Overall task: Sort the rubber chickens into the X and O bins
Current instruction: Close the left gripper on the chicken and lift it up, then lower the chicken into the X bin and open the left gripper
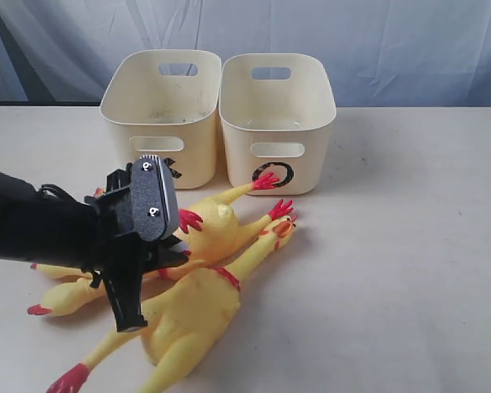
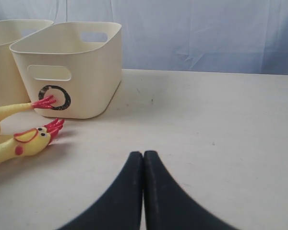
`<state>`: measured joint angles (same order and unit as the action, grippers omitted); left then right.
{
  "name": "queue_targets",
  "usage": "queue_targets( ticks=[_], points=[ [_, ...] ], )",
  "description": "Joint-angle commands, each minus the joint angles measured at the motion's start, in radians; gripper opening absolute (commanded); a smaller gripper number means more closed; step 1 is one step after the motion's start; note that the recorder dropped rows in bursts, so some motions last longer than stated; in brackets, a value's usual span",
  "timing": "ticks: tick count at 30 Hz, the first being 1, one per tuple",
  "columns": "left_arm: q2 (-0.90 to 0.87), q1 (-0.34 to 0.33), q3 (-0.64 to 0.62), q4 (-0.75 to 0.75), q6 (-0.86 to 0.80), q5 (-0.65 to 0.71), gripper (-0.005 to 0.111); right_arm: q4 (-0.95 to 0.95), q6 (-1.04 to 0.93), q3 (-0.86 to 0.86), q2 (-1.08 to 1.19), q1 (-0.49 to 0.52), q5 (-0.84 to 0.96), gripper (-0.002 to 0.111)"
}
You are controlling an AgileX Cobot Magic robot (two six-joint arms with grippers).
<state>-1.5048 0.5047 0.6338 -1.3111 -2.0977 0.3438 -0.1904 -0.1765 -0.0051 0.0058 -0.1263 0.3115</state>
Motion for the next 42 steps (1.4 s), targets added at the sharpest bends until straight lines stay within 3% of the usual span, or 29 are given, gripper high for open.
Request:
queue_targets(
  ticks=[1,10,27,42],
  points=[
    [0.035,0.006,0.0,0.029,-0.031,-0.028,0.0,-0.002,-0.002,0.005,-0.006,-0.003,-0.007,0.0],
    [0.154,0.006,0.042,0.065,-0.031,-0.047,0.0,-0.002,-0.002,0.005,-0.006,-0.003,-0.007,0.0],
    [0.317,0.006,0.122,-0.023,-0.031,-0.367,0.0,-0.002,-0.002,0.005,-0.006,-0.003,-0.007,0.0],
    [0.323,0.006,0.259,-0.007,-0.031,-0.392,0.0,-0.002,-0.002,0.005,-0.006,-0.003,-0.007,0.0]
  ],
)
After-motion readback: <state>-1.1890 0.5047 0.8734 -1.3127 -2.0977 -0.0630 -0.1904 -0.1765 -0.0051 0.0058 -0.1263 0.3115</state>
